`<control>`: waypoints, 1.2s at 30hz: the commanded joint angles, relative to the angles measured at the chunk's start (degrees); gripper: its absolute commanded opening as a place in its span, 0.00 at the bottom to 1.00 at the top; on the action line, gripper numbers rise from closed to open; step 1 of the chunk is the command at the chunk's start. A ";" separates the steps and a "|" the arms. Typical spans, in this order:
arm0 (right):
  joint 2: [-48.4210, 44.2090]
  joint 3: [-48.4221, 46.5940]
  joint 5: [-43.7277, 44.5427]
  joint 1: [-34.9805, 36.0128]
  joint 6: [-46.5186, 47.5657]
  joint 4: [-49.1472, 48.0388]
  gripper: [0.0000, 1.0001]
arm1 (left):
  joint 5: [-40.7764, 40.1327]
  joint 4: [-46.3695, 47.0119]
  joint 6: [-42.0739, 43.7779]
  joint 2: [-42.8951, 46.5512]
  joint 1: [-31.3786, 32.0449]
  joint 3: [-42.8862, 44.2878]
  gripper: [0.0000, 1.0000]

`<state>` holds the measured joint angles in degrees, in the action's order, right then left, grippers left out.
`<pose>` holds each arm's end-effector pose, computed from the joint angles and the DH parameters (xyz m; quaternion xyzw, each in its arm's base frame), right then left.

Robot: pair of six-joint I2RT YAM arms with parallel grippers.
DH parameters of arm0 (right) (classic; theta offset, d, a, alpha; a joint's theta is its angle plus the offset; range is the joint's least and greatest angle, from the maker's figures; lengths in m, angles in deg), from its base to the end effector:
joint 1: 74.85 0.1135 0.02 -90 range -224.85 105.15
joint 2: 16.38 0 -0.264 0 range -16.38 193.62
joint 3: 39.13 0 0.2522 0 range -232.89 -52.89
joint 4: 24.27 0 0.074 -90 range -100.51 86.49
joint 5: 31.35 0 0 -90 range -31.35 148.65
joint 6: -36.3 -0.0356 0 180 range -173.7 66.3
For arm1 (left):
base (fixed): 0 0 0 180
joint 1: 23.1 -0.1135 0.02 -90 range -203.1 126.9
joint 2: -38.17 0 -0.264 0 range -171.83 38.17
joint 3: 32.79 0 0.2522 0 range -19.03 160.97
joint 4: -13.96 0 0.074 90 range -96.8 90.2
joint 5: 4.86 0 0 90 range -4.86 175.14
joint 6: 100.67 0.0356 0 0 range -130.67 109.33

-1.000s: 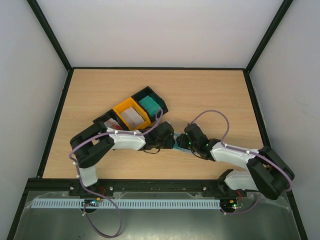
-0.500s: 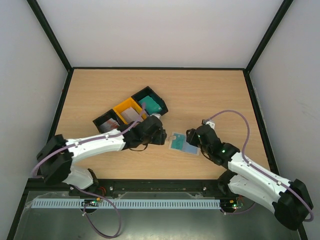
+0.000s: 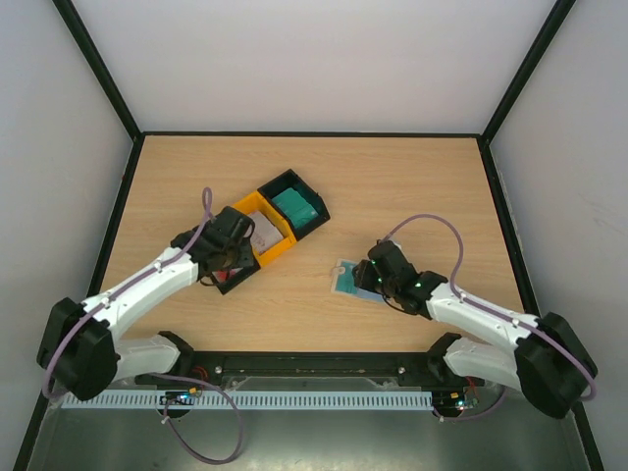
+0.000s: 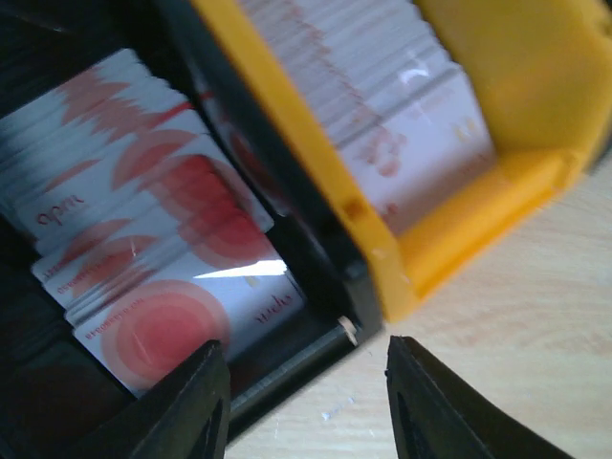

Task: Put the credit cards into the card holder
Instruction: Move the storage box to the center of the board.

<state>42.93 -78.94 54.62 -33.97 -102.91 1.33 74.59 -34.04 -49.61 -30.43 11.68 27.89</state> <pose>0.1498 0.1330 0.1788 0.0537 0.9222 0.2930 0.2467 0.1964 -0.1284 0.2343 -0.0615 0.9504 -0.1047 0.2862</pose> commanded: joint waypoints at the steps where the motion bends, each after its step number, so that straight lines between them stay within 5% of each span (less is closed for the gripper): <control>1: 5.16 -3.89 -1.53 1.06 0.47 -5.87 0.49 | 2.05 -0.05 3.50 -4.20 -4.89 -0.75 0.43; 19: 7.72 -3.05 -2.21 1.21 -1.02 -10.27 0.49 | 12.09 9.52 16.32 -20.52 -6.56 6.30 0.44; 29: 8.75 -2.67 -3.64 1.21 -2.52 -12.80 0.49 | 7.59 5.89 18.13 -23.10 -6.11 9.13 0.58; 36: 9.52 -2.35 -5.11 1.37 -2.53 -13.80 0.49 | 14.98 6.06 20.98 -23.39 -8.61 7.14 0.63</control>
<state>51.56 -81.86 50.23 -33.14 -105.25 -10.78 85.72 -26.89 -30.90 -53.22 3.99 35.95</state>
